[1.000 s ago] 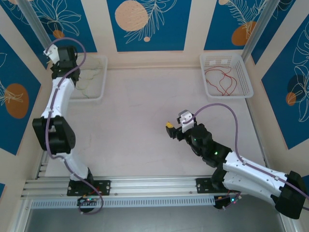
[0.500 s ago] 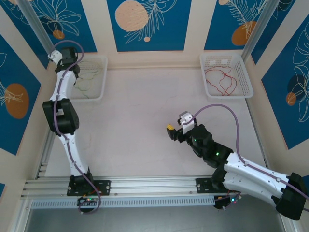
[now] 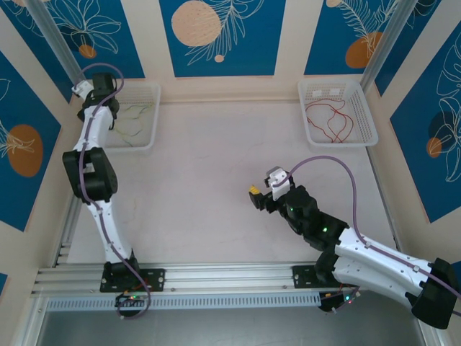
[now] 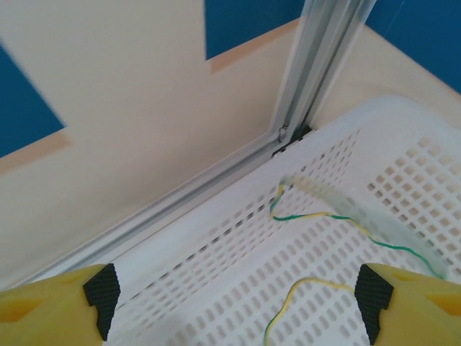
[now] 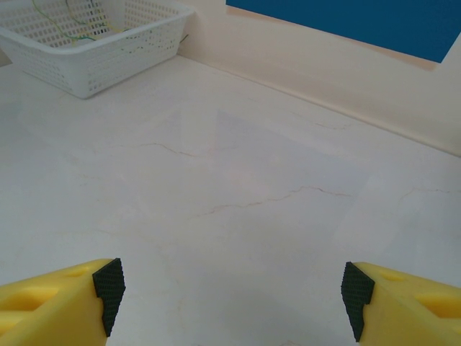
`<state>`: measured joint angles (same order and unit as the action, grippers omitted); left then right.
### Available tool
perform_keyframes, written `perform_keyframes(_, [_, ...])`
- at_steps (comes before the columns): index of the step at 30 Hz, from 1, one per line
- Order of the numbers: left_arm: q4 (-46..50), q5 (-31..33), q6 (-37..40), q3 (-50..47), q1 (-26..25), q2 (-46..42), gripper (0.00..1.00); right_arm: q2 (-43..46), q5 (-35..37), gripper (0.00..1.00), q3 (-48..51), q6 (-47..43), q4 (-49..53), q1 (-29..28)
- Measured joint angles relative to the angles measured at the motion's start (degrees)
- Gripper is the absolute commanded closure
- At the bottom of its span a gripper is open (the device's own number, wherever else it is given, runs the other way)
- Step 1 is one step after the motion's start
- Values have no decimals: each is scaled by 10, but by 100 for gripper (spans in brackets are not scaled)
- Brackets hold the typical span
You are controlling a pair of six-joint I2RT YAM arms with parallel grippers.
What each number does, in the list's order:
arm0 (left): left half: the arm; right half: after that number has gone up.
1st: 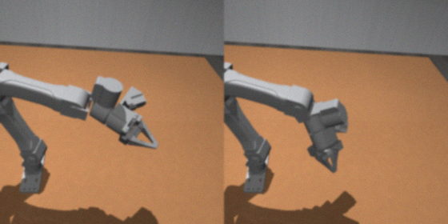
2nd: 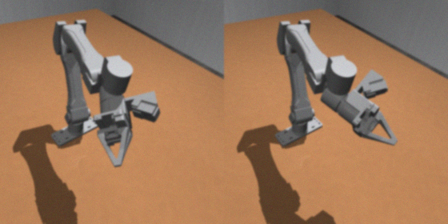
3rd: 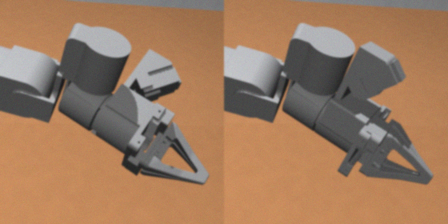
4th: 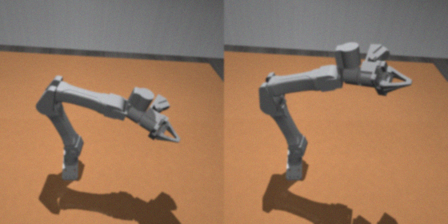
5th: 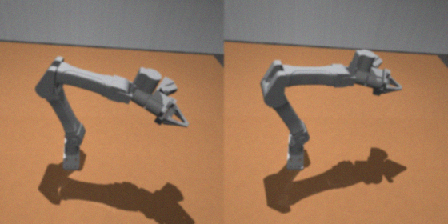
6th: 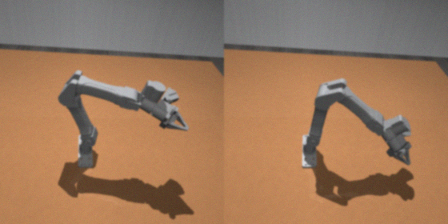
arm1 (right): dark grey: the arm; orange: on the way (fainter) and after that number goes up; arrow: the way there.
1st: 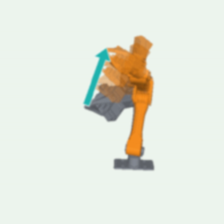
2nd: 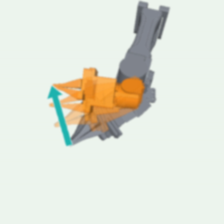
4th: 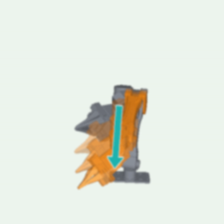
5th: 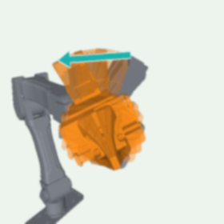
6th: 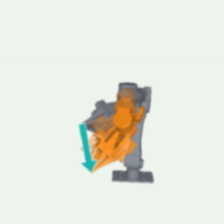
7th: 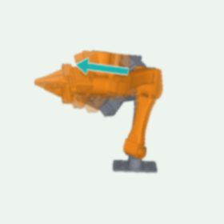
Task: Untangle the cables
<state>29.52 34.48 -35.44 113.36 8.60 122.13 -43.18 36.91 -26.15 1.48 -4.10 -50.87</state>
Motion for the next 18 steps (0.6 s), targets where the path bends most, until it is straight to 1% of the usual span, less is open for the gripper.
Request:
perform_keyframes(3, [-20, -12, 0, -113, -2, -100, 14, 0, 3, 18, 0, -9, -16, 2])
perform_keyframes(7, [-77, -41, 3, -303, -14, -293, 13, 0, 27, 17, 0, -24, -47, 8])
perform_keyframes(9, [-116, -59, 19, -397, -30, -394, 9, 2, 46, 14, 2, -33, -65, 18])
perform_keyframes(10, [-141, -65, 34, -445, -48, -445, 6, 5, 54, 13, 6, -38, -77, 30])
perform_keyframes(11, [-159, -69, 47, -482, -67, -482, 3, 8, 59, 13, 10, -40, -83, 44])
perform_keyframes(12, [-182, -70, 70, -527, -100, -524, 0, 12, 62, 13, 14, -38, -86, 70])
perform_keyframes(15, [-211, -66, 110, -612, -173, -590, 0, 20, 68, 12, 22, -17, -82, 143])
perform_keyframes(16, [-215, -61, 121, -639, -188, -606, 0, 27, 69, 12, 27, -3, -80, 172])
perform_keyframes(18, [-222, -50, 139, -688, -197, -632, 0, 46, 65, 11, 40, 20, -79, 218])
